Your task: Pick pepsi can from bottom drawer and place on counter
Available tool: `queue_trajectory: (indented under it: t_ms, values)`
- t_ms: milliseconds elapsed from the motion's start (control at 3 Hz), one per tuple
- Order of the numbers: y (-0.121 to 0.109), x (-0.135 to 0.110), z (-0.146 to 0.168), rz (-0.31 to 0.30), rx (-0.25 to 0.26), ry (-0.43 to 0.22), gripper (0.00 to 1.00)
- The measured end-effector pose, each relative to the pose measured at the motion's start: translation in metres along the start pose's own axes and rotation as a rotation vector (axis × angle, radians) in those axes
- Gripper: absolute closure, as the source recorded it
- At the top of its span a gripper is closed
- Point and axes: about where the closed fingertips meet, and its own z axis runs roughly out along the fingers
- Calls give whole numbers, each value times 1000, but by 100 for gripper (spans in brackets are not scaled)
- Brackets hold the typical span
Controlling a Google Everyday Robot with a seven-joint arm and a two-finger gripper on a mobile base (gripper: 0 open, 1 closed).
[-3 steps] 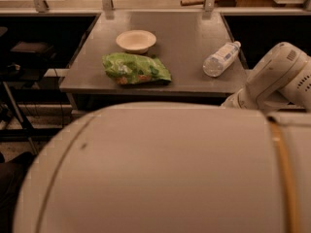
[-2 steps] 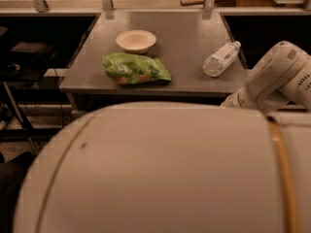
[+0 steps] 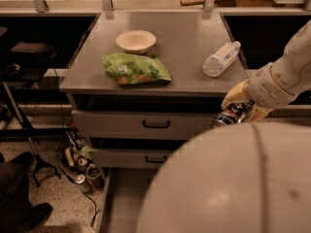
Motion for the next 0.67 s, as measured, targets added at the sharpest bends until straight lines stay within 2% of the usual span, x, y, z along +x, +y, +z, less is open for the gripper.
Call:
queue_trajectory:
  t_ms: [667]
  values:
    - [-13,-3,-13,-229,51,-54,100]
